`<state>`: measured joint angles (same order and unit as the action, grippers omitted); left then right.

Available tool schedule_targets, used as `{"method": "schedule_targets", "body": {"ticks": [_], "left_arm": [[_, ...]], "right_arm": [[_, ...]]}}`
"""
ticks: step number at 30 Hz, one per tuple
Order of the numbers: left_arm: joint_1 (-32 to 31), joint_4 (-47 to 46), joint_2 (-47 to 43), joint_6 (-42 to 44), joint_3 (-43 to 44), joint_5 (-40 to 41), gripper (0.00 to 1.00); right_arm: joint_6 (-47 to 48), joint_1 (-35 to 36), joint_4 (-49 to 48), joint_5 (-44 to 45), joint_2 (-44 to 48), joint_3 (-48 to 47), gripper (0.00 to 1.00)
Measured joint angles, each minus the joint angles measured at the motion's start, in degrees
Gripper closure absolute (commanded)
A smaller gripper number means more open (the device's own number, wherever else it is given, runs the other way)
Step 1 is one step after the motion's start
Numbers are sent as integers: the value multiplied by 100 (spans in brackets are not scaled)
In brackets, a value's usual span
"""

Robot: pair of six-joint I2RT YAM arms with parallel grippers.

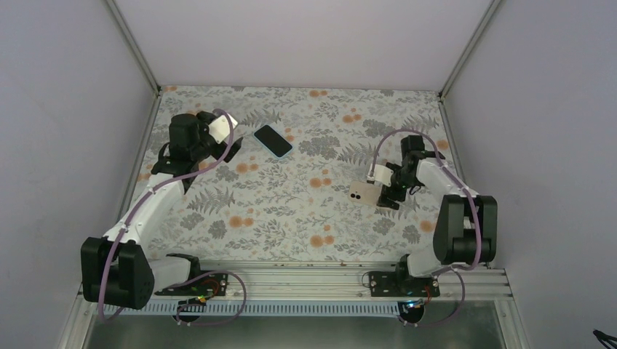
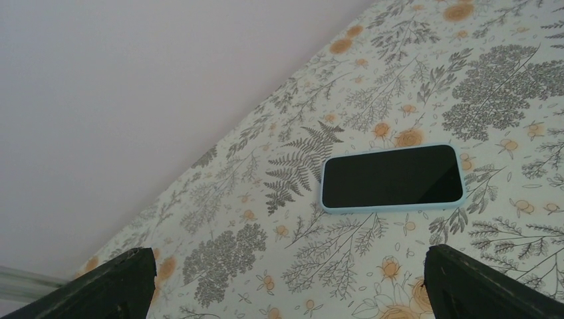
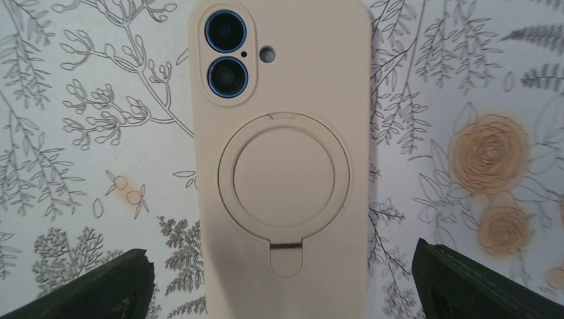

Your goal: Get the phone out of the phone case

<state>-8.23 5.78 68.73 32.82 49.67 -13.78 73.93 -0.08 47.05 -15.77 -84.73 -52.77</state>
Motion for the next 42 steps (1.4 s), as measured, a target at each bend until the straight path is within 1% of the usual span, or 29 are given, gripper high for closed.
{"method": "schedule_targets", "body": {"ticks": [5,13,19,25,29,33,35,37,40,41,42], "left_arm": [[-4,-120,0,22,-129,52,0],[-55,-278,35,83,-151,116,0],[-122,-339,94,109,-151,120,0],[-140,-385,101,168,-238,109,0],[-203,-398,101,275,-326,107,0],[-245,-444,101,389,-352,101,0],[-249,-511,96,439,-404,74,0],[-254,-634,83,527,-507,13,0],[-267,-863,-2,713,-769,-136,0],[-275,-994,-57,809,-901,-223,0],[-293,-1158,-136,957,-1078,-337,0]], "right_arm": [[-4,7,-201,26,-424,7,0],[-13,46,-553,42,-601,7,0],[-7,129,-363,39,-977,-151,0],[-4,240,-179,52,-1051,-240,0],[-31,308,-302,175,-1316,-275,0],[-81,310,-380,216,-1364,-326,1],[-92,339,-382,238,-1368,-330,6],[-96,363,-389,273,-1373,-332,17],[-146,417,-367,350,-1394,-363,39],[-203,435,-341,382,-1403,-387,43],[-225,455,-334,411,-1432,-422,44]]}}
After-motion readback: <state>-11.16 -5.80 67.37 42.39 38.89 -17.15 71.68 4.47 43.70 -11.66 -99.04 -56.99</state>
